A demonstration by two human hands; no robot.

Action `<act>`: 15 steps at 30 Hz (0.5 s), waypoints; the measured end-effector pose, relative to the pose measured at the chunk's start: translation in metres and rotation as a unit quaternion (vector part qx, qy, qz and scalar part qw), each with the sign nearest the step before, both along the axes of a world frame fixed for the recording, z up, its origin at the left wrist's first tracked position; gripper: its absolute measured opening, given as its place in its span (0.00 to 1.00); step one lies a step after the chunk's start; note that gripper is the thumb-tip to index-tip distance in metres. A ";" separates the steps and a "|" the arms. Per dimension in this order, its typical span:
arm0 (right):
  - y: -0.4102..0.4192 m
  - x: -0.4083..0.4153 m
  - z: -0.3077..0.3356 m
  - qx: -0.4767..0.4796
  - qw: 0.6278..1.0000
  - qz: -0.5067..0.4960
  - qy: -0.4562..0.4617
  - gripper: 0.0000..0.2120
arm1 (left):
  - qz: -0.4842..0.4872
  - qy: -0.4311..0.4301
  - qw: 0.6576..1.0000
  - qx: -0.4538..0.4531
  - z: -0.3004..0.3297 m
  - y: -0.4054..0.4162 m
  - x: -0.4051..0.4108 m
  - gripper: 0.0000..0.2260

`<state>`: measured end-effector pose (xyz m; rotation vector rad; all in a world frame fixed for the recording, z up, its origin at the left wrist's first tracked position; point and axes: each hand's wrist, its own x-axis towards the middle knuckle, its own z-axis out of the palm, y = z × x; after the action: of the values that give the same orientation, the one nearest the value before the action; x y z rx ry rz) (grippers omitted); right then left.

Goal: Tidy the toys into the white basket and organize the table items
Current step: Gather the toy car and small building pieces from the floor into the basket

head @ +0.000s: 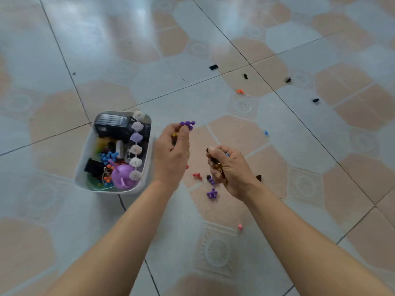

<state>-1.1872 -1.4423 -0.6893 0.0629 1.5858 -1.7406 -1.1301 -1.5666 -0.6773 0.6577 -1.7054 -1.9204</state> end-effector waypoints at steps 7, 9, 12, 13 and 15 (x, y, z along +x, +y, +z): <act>-0.082 0.024 0.035 -0.103 0.980 0.094 -0.140 0.08 | 0.158 0.051 0.981 0.104 0.017 -0.113 0.064 0.11; -0.101 0.030 0.038 -0.100 0.979 0.103 -0.144 0.08 | 0.167 0.045 0.978 0.117 0.011 -0.131 0.073 0.11; -0.120 0.035 0.039 -0.078 0.980 0.108 -0.146 0.07 | 0.167 0.013 0.975 0.147 -0.002 -0.146 0.080 0.05; -0.126 0.037 0.039 -0.062 0.982 0.109 -0.144 0.06 | 0.164 0.004 0.975 0.151 -0.006 -0.151 0.083 0.04; -0.135 0.038 0.040 -0.030 0.983 0.112 -0.140 0.05 | 0.156 -0.008 0.977 0.148 -0.012 -0.155 0.086 0.02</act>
<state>-1.1489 -1.5776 -0.6489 0.0914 1.2846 -1.5290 -1.0441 -1.7219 -0.6896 0.9881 -1.2433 -1.9562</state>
